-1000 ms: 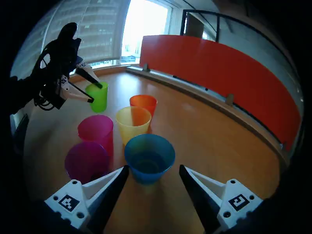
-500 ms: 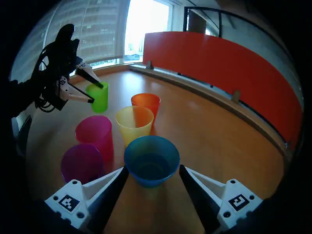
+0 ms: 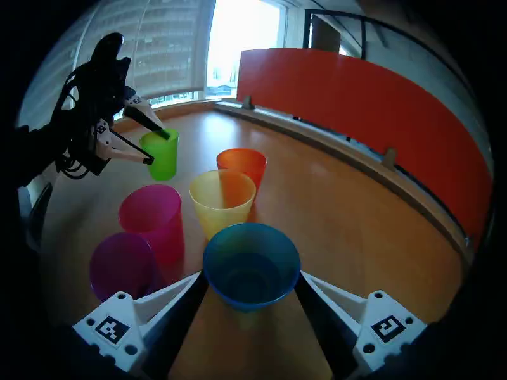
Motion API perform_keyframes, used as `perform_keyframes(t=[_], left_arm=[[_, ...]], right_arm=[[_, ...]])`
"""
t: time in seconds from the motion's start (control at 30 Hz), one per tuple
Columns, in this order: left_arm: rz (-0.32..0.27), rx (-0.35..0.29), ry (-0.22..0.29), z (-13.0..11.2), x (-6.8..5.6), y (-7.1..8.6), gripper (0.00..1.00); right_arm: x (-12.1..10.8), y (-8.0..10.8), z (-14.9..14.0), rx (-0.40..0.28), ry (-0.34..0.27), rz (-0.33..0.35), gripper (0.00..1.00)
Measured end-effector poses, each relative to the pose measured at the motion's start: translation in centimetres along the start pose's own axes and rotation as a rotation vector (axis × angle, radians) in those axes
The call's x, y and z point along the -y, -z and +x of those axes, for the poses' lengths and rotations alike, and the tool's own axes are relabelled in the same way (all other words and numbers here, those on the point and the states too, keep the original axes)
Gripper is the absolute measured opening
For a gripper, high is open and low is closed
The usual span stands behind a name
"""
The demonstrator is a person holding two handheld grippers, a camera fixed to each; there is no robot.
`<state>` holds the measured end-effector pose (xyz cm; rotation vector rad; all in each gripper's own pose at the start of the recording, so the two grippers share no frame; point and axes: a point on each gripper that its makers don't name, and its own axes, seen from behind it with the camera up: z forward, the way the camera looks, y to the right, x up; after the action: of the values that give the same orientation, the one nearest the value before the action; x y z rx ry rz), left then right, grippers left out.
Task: Pour water
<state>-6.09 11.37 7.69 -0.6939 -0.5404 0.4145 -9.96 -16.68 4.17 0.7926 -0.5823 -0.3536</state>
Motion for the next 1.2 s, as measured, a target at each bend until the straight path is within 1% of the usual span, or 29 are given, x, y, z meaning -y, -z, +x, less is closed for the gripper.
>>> perform_keyframes(t=[0.27, 0.47, 0.9, 1.07, 1.2], left_arm=[[0.001, 0.001, -0.001, -0.2, 0.2, 0.0, 0.87], [0.004, 0.000, 0.002, -0.4, 0.3, 0.1, 0.87], [0.006, -0.006, 0.013, -0.5, 0.3, 0.2, 0.87], [0.007, -0.009, 0.025, -0.6, 0.2, 0.3, 0.87], [0.007, -0.013, 0.035, -0.7, 0.1, 0.5, 0.87]], right_arm=[[0.3, -0.4, 0.2, 0.004, 0.009, 0.008, 0.99], [0.0, -0.5, -0.1, 0.013, 0.014, 0.001, 0.89], [-0.1, -0.3, -0.1, 0.000, -0.002, 0.001, 0.87], [-0.1, 0.2, 0.1, -0.017, -0.005, -0.005, 0.87], [-0.4, 0.8, 0.5, -0.036, -0.010, -0.017, 0.87]])
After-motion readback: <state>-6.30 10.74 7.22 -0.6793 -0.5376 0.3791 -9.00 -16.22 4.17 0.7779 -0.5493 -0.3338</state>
